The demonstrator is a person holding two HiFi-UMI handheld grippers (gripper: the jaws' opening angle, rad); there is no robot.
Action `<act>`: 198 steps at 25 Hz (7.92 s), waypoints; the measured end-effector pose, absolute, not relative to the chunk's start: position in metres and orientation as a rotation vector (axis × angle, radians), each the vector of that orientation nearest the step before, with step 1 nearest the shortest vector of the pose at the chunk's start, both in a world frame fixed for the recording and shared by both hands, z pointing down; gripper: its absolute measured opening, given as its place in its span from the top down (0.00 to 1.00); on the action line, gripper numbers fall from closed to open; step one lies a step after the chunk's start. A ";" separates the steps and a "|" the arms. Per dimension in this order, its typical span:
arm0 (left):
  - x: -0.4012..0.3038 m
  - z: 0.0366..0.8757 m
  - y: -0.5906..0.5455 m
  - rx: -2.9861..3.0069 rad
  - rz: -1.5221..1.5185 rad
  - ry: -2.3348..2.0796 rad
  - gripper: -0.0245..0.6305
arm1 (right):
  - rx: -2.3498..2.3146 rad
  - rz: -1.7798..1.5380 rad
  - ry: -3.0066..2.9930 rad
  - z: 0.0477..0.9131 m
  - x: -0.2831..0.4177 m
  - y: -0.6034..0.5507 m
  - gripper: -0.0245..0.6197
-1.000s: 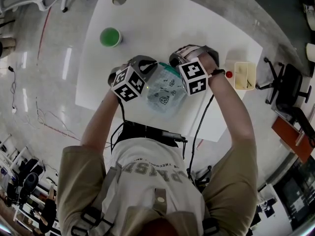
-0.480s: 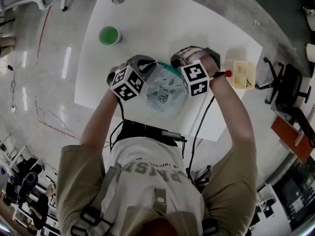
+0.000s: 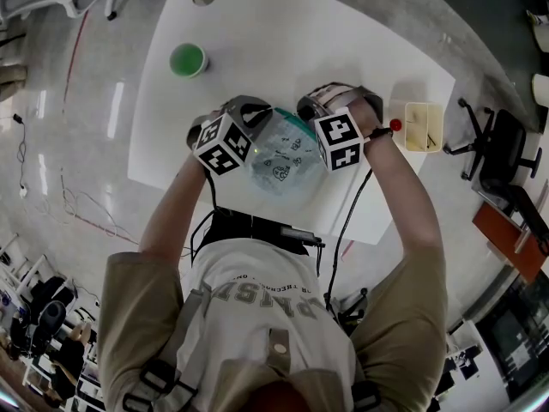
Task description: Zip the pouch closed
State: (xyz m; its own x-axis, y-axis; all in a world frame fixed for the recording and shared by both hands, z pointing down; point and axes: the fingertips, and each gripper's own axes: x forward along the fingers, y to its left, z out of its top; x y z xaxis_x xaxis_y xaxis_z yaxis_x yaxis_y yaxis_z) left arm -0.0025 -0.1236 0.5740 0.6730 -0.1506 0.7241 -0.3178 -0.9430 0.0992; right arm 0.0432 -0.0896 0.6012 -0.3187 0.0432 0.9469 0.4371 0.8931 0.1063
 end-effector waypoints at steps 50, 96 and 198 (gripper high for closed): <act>-0.040 0.588 -0.121 2.583 1.169 -0.539 0.93 | -0.298 -0.320 -1.778 0.606 0.112 -0.053 0.96; -0.031 0.595 -0.111 2.503 1.098 -0.506 0.73 | -0.303 -0.307 -1.726 0.613 0.119 -0.061 0.85; -0.073 0.247 -0.098 2.843 0.027 -1.577 0.94 | 2.199 -0.251 -2.103 0.235 0.138 -0.024 0.97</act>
State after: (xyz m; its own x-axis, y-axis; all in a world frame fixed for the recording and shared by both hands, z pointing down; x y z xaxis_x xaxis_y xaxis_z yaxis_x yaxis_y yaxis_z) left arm -0.0735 -0.0980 0.2475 0.5308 -0.8466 -0.0387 -0.8449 -0.5249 -0.1034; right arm 0.1377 -0.0241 0.2350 0.0393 -0.9976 -0.0571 -0.9831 -0.0488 0.1766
